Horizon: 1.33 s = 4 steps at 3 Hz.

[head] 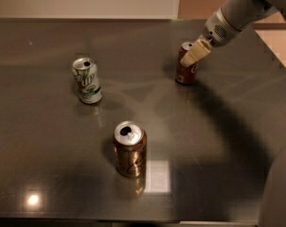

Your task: Move coke can near orange can

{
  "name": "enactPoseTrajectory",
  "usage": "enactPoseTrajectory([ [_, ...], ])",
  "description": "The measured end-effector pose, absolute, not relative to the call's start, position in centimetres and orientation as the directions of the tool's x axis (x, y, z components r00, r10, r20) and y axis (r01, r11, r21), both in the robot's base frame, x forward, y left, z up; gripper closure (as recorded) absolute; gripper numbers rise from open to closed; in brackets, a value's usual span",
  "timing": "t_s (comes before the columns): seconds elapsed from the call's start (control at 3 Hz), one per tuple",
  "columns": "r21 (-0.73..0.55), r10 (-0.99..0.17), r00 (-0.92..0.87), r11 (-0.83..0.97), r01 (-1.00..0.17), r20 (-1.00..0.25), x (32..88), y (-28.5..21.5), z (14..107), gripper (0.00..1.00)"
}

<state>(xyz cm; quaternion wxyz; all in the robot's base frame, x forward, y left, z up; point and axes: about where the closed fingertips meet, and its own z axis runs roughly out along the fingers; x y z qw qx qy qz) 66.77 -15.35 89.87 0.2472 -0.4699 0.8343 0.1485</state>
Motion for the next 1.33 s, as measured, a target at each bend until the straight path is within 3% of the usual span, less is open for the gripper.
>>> enactPoseTrajectory([
  [0.33, 0.026, -0.724, -0.402, 0.47, -0.882, -0.561, 65.4, -14.3, 90.5, 0.87],
  [0.67, 0.037, -0.742, -0.348, 0.402, -0.915, -0.573, 62.6, -13.1, 91.5, 1.0],
  [1.33, 0.041, -0.784, -0.212, 0.233, -0.972, -0.583, 54.8, -10.6, 92.9, 1.0],
])
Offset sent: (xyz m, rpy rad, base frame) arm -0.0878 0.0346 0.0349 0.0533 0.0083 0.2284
